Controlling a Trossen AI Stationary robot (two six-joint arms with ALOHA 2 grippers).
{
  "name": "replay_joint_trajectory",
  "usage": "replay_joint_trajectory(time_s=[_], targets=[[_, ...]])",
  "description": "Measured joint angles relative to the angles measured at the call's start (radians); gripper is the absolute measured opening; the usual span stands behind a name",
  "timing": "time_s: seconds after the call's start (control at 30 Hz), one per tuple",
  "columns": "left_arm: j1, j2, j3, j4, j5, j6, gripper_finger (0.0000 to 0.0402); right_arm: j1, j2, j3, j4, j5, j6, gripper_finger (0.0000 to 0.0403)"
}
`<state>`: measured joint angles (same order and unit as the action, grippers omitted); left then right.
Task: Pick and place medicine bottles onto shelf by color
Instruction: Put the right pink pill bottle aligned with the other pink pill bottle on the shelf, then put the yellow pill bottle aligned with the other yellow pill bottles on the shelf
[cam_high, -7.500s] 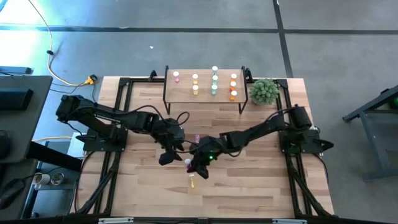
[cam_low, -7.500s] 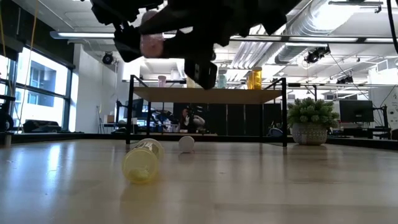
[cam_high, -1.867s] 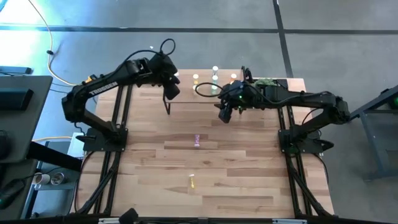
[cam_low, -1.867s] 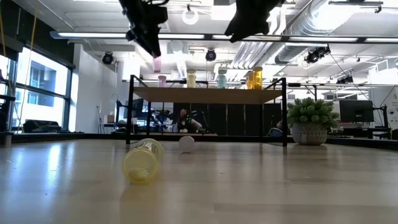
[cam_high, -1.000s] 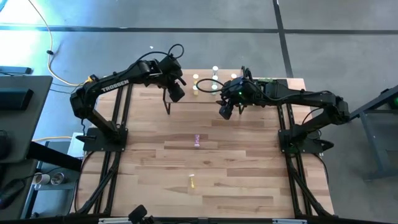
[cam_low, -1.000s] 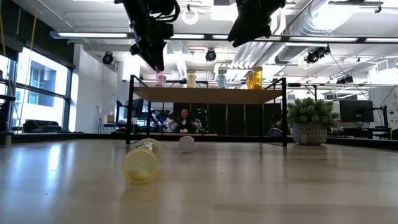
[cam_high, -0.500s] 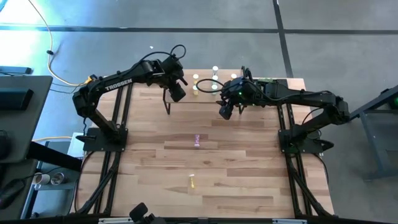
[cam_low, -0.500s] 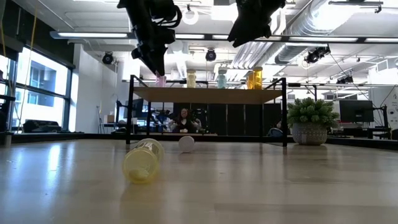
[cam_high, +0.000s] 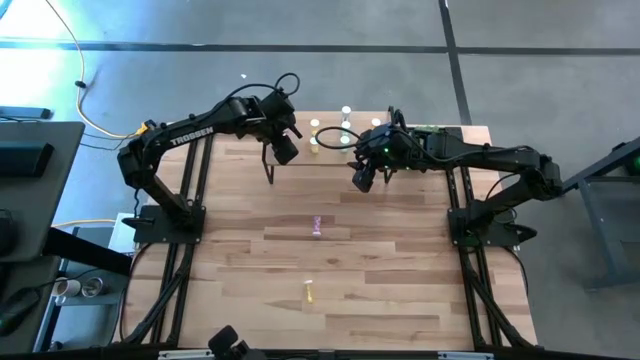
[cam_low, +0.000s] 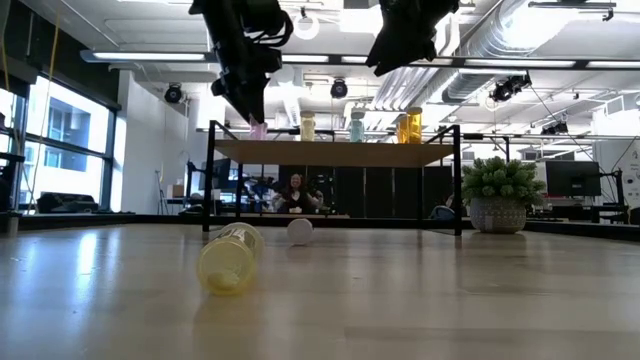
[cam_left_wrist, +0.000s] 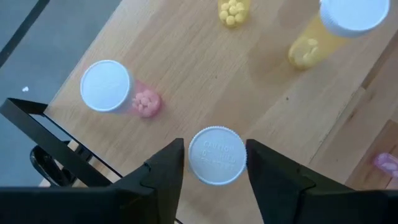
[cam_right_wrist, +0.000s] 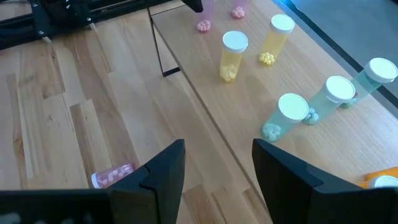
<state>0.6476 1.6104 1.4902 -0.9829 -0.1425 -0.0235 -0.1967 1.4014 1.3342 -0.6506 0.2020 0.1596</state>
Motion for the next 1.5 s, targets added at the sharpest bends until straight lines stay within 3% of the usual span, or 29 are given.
replay_joint_trajectory(time_s=[0.27, 0.8, 1.03, 1.17, 1.5], targets=[[0.0, -0.005, 0.0, 0.003, 0.0, 0.024, 0.0192, 0.0, 0.0, 0.0, 0.0, 0.0, 0.0, 0.0179], [-0.001, -0.11, 0.001, 0.008, -0.027, 0.061, 0.0189, 0.001, 0.0, 0.0, 0.0, -0.001, 0.023, 0.0179], [-0.041, -0.182, 0.001, 0.003, -0.022, 0.054, 0.0188, 0.003, 0.0, 0.0, -0.033, -0.103, 0.109, 0.0179], [-0.095, -0.225, -0.003, -0.014, -0.021, 0.053, 0.0188, 0.033, 0.0, 0.0, -0.058, -0.101, 0.158, 0.0179], [-0.271, -0.369, -0.239, 0.081, -0.019, -0.054, 0.0189, 0.177, 0.027, -0.001, -0.059, -0.048, 0.265, 0.0179]])
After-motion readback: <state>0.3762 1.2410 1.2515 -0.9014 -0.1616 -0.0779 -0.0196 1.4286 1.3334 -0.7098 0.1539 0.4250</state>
